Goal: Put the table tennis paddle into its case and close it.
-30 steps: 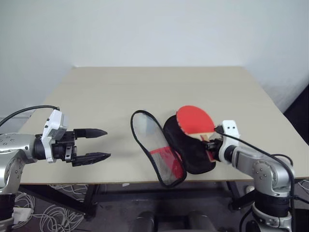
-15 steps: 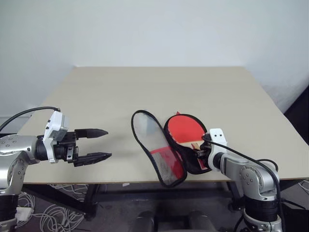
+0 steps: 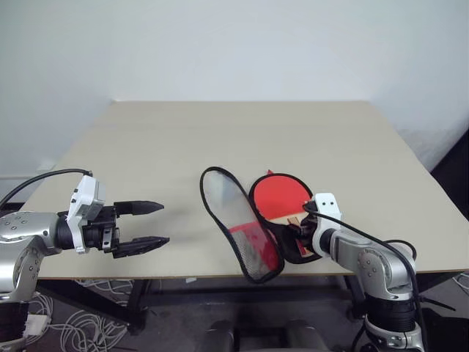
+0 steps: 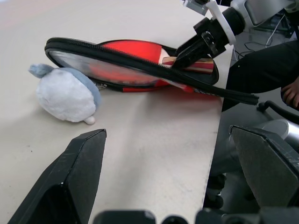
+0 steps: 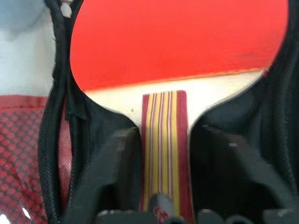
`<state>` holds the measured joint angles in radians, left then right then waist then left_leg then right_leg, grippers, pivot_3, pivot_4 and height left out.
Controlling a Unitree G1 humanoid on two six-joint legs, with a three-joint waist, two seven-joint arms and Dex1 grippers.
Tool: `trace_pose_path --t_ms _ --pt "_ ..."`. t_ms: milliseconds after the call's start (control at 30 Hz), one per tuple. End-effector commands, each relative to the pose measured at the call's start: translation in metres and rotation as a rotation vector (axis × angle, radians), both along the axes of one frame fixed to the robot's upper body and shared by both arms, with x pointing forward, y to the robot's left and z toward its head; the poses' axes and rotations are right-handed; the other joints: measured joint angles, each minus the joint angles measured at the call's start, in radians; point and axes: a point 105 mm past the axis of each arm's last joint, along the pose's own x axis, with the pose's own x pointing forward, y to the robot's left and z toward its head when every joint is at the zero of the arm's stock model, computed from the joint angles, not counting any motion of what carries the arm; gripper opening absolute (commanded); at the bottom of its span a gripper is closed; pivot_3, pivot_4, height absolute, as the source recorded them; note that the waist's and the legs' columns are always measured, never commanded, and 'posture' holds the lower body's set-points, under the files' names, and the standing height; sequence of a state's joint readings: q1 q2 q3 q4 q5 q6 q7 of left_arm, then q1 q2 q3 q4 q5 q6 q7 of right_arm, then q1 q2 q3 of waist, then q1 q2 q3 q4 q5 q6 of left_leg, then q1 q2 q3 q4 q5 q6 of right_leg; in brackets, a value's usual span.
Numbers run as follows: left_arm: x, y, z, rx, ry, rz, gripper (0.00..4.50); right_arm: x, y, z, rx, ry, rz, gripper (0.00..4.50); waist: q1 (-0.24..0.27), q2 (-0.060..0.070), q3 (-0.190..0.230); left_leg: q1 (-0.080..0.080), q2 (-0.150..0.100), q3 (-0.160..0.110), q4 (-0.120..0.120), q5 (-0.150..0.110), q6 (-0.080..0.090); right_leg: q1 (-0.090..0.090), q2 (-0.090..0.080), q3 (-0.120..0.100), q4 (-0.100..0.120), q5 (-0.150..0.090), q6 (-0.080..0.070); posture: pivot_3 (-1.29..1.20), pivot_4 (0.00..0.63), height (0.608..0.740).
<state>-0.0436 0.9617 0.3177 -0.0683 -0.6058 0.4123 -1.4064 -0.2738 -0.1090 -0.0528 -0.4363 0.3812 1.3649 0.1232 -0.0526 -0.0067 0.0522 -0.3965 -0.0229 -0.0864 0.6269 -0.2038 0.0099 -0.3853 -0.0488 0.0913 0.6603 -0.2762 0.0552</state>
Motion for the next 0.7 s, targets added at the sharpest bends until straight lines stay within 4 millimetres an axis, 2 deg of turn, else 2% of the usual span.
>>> trace_pose_path --t_ms 33,67,200,400,500,700 --pt "0.0 0.002 0.007 0.006 -0.037 0.001 4.5 0.002 -0.003 0.036 0.022 -0.126 0.063 4.26 0.0 0.0 0.0 0.0 0.0 0.0 0.0 0.0 0.0 0.0 0.0 0.0 0.0 0.0 0.0 0.0 0.0 0.734" --pt "0.001 0.003 0.007 0.008 -0.037 0.003 4.5 0.001 -0.005 0.041 0.02 -0.137 0.087 4.45 0.0 0.0 0.0 0.0 0.0 0.0 0.0 0.0 0.0 0.0 0.0 0.0 0.0 0.0 0.0 0.0 0.0 0.734" --pt "0.004 0.005 0.003 0.016 -0.039 0.023 4.5 -0.006 -0.014 0.079 0.036 -0.242 0.26 4.45 0.0 0.0 0.0 0.0 0.0 0.0 0.0 0.0 0.0 0.0 0.0 0.0 0.0 0.0 0.0 0.0 0.0 0.734" --pt "0.013 0.002 0.003 -0.011 -0.069 0.049 4.5 -0.004 -0.047 0.124 -0.061 -0.396 0.43 4.45 0.001 0.0 0.0 0.0 0.0 0.001 0.0 0.0 0.0 0.001 0.0 -0.001 -0.001 -0.002 0.002 0.0 0.0 0.734" --pt "0.019 -0.001 0.002 -0.01 -0.079 0.06 3.91 -0.001 -0.066 0.143 -0.144 -0.455 0.491 4.5 0.005 -0.001 0.0 0.0 0.0 0.001 0.001 0.0 0.001 0.002 -0.001 -0.001 -0.002 -0.002 0.002 0.0 0.0 0.734" --pt "0.025 -0.018 -0.014 -0.006 -0.041 0.053 1.89 0.002 -0.089 0.165 -0.253 -0.514 0.596 4.5 0.005 -0.001 0.0 0.0 0.001 0.002 0.001 -0.001 0.001 0.004 -0.001 0.0 -0.002 -0.002 0.003 0.0 0.0 0.734"
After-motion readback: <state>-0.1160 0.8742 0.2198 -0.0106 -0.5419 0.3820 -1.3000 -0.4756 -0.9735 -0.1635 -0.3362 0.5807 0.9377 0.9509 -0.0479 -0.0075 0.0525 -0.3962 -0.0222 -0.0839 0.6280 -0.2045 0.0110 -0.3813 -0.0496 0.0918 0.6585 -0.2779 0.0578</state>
